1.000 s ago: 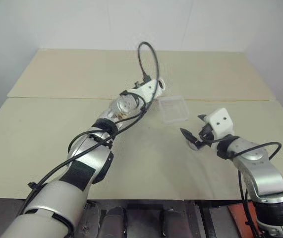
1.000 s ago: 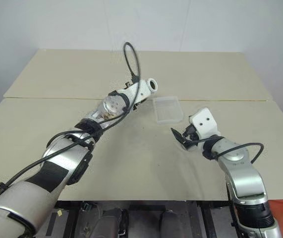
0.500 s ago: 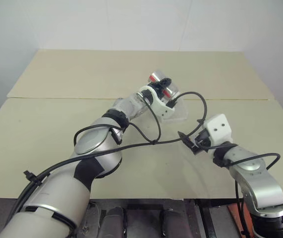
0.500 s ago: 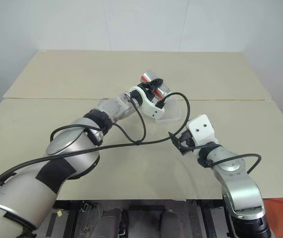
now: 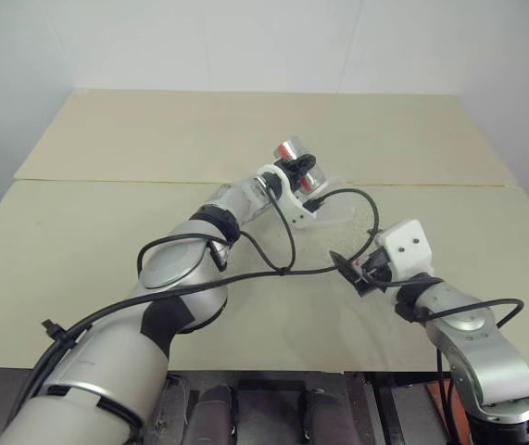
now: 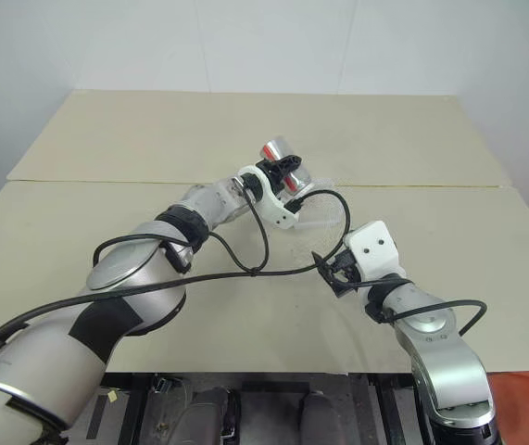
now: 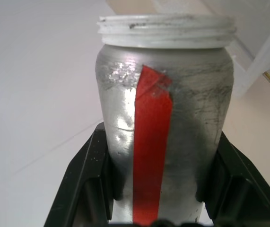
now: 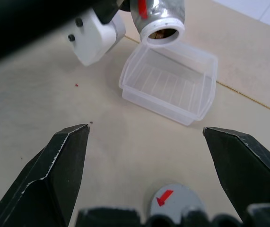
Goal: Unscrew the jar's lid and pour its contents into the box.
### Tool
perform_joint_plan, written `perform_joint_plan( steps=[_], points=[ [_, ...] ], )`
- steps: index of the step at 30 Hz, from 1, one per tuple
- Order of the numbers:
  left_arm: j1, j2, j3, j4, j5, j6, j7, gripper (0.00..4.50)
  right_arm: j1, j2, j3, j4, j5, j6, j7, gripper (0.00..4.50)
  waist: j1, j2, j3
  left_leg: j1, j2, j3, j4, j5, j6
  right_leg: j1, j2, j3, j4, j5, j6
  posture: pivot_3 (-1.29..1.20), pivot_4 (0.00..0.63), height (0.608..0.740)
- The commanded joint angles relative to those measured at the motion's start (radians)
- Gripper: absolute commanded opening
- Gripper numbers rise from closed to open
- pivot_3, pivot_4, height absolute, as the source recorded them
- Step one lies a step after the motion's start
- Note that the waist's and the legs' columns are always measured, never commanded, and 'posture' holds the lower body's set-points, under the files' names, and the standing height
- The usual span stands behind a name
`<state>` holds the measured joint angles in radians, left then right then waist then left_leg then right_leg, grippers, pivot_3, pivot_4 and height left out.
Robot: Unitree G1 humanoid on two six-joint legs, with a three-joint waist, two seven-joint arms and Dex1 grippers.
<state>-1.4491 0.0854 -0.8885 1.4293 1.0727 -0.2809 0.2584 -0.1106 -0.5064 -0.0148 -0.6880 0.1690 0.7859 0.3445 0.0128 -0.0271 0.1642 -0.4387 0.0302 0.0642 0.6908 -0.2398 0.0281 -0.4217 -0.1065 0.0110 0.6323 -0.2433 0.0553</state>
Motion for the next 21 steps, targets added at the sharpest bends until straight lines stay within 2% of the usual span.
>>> perform_joint_plan(
  steps=[1, 3, 7, 9, 17, 18, 21],
  points=[
    [-0.013, -0.012, 0.170, -0.012, -0.165, 0.032, -0.094, 1.98, 0.000, -0.014, 0.014, -0.009, -0.029, -0.021, -0.004, 4.47, 0.000, 0.000, 0.000, 0.000, 0.000, 0.000, 0.001, 0.000, 0.000, 0.000, 0.000, 0.000, 0.000, 0.000, 0.000, 0.00, 0.150, 0.740],
    [0.004, -0.024, 0.326, -0.018, -0.310, 0.043, -0.190, 1.98, -0.003, -0.010, 0.014, -0.004, -0.026, -0.024, -0.005, 4.47, 0.000, 0.000, 0.000, -0.001, 0.000, 0.000, 0.003, -0.001, 0.001, 0.000, 0.000, 0.000, 0.000, 0.000, 0.000, 0.00, 0.150, 0.740],
    [0.034, -0.070, 0.754, -0.040, -0.715, 0.147, -0.421, 1.98, -0.009, -0.002, 0.003, 0.003, -0.019, -0.031, 0.000, 4.47, -0.001, 0.000, 0.000, -0.002, 0.001, 0.000, 0.005, -0.001, 0.001, 0.000, 0.000, 0.000, 0.001, 0.000, 0.000, 0.00, 0.150, 0.740],
    [0.048, -0.079, 0.864, -0.048, -0.809, 0.179, -0.484, 1.98, -0.016, 0.000, 0.004, 0.014, -0.020, -0.037, 0.003, 4.47, -0.002, 0.000, 0.000, -0.001, 0.001, 0.000, 0.005, -0.001, 0.001, 0.000, 0.000, 0.000, 0.002, 0.000, 0.000, 0.00, 0.150, 0.740],
    [0.070, -0.058, 0.793, -0.052, -0.710, 0.158, -0.448, 1.98, -0.063, 0.002, 0.024, 0.048, -0.024, -0.057, 0.018, 4.47, -0.001, 0.000, 0.000, -0.001, 0.000, 0.000, 0.005, -0.001, 0.001, 0.001, 0.000, 0.000, 0.008, 0.000, 0.001, 0.00, 0.150, 0.740],
    [0.064, -0.051, 0.753, -0.051, -0.667, 0.145, -0.421, 1.98, -0.063, 0.001, 0.022, 0.045, -0.024, -0.056, 0.017, 4.47, -0.001, 0.000, 0.000, -0.001, 0.000, 0.000, 0.005, -0.001, 0.001, 0.001, 0.000, 0.000, 0.009, 0.000, 0.001, 0.00, 0.150, 0.740],
    [0.018, -0.015, 0.493, -0.042, -0.400, 0.083, -0.246, 1.98, -0.041, 0.001, 0.011, 0.011, -0.025, -0.044, 0.008, 4.47, -0.001, 0.000, 0.000, -0.001, -0.001, -0.001, 0.005, -0.001, 0.001, 0.001, 0.000, 0.000, 0.009, 0.001, 0.001, 0.00, 0.150, 0.740]
  ],
)
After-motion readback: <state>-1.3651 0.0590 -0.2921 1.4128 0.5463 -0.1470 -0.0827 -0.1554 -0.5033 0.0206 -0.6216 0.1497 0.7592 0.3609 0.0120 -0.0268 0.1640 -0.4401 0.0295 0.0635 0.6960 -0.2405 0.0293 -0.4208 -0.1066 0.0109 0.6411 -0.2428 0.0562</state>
